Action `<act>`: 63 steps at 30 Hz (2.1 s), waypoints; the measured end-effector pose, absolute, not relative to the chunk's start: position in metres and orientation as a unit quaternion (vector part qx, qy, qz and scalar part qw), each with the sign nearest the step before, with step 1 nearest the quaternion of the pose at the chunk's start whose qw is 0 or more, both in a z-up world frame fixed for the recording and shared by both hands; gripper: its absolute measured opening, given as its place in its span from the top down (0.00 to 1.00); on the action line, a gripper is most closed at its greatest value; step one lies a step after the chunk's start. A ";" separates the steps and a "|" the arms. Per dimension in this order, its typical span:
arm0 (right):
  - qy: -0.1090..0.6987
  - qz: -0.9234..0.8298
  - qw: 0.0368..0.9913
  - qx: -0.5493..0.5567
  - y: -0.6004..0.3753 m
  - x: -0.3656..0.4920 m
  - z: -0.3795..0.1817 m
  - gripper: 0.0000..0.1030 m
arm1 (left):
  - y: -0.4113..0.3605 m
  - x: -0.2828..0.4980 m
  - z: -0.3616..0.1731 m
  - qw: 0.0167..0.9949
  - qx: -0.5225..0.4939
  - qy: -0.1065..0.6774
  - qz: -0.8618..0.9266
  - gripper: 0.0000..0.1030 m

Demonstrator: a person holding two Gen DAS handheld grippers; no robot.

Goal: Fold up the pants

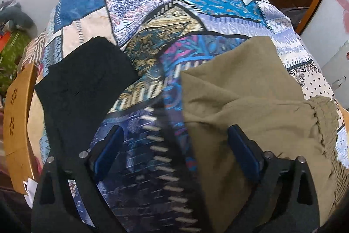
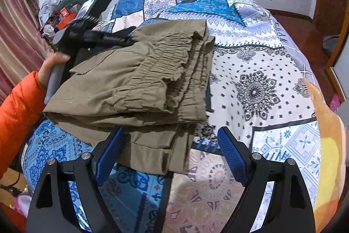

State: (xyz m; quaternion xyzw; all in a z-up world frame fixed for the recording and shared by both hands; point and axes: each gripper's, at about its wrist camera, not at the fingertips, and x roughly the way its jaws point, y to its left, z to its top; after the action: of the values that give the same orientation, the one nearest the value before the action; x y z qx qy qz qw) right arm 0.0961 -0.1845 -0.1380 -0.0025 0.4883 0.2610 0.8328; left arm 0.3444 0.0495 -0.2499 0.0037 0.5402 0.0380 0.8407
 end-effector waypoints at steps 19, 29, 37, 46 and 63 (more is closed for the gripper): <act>0.456 0.228 0.860 0.002 -0.211 0.084 -0.115 0.18 | 0.083 0.256 -0.233 0.840 0.011 0.538 0.073 0.04; 0.429 0.243 0.870 0.006 -0.205 0.079 -0.098 0.18 | 0.079 0.209 -0.230 0.832 -0.038 0.553 0.030 0.04; 0.430 0.256 0.865 -0.006 -0.187 0.079 -0.108 0.18 | 0.055 0.184 -0.220 0.838 -0.035 0.544 -0.027 0.06; 0.472 0.267 0.840 0.003 -0.179 0.086 -0.139 0.33 | 0.085 0.177 -0.192 0.861 -0.075 0.503 -0.005 0.09; 0.459 0.265 0.847 -0.019 -0.175 0.085 -0.139 0.41 | 0.143 0.180 -0.205 0.848 -0.019 0.521 0.095 0.18</act>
State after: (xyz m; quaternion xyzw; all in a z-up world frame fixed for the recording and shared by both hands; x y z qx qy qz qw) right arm 0.0847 -0.1747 -0.1386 -0.0191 0.4594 0.2654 0.8475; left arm 0.1796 0.1431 -0.2047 -0.0188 0.5209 0.0947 0.8482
